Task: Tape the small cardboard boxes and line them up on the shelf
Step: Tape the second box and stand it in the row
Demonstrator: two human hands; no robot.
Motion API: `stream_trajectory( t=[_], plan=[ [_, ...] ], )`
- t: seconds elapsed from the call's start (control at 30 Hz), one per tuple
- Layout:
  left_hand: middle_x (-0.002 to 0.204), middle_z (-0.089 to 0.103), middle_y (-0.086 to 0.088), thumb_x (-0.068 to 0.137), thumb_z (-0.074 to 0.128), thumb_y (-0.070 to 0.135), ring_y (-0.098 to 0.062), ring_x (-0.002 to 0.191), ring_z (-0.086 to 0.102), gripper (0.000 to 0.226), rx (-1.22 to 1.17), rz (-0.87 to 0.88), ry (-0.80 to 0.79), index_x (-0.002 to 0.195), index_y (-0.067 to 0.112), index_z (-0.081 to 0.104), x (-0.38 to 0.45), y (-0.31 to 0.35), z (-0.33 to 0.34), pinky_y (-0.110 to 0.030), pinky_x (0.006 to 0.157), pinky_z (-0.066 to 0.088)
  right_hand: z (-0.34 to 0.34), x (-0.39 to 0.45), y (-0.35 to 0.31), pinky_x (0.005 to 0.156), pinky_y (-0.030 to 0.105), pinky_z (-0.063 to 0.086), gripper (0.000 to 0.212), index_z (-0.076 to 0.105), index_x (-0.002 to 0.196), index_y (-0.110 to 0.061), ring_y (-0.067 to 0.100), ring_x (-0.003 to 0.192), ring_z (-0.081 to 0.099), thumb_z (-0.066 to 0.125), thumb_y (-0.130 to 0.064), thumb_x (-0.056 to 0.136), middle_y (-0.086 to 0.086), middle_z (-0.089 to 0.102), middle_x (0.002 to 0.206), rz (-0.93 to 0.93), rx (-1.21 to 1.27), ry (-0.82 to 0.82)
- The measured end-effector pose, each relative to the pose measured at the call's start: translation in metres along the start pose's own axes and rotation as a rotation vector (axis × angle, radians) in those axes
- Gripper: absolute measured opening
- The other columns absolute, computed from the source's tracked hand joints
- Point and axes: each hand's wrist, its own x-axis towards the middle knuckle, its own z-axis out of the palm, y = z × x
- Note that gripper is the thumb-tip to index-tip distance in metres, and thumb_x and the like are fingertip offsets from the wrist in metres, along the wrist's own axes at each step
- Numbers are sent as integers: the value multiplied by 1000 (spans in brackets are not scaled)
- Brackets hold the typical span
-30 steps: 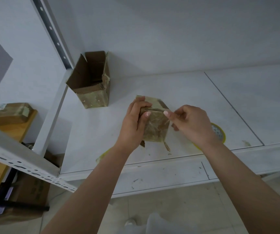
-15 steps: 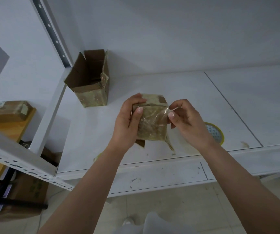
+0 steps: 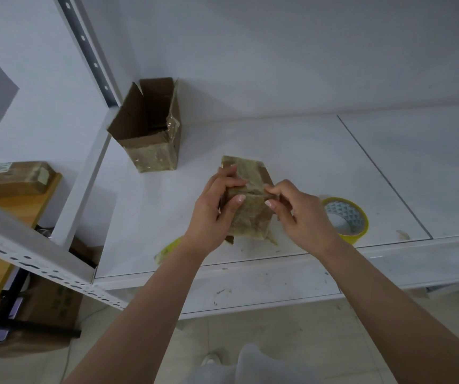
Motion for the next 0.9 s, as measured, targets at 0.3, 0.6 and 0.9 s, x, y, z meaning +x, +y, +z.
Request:
stream_trajectory(
  t=[0.3,0.6,0.9],
  plan=[
    [146,34,-6,89,64,45,-19,135,41,54,285,-365,40,129,11,50,5,4,-13,-35,108,41,3,1,7,94,28,48,41,45,141,-13,17,101,65,50,-21,101,-4,66,104,268,169,-243],
    [150,27,-26,71,64,75,-39,139,28,134,860,-583,-252,149,-10,-5,38,23,16,-42,110,33,2,8,8,69,9,44,48,64,104,-13,14,77,64,37,21,85,19,69,103,349,407,-147],
    [156,22,2,71,73,59,-24,145,12,109,913,219,-693,153,24,10,71,48,-6,-55,118,6,-40,26,16,85,36,48,17,59,116,-24,18,98,60,52,-23,100,6,64,115,424,518,380]
  ],
)
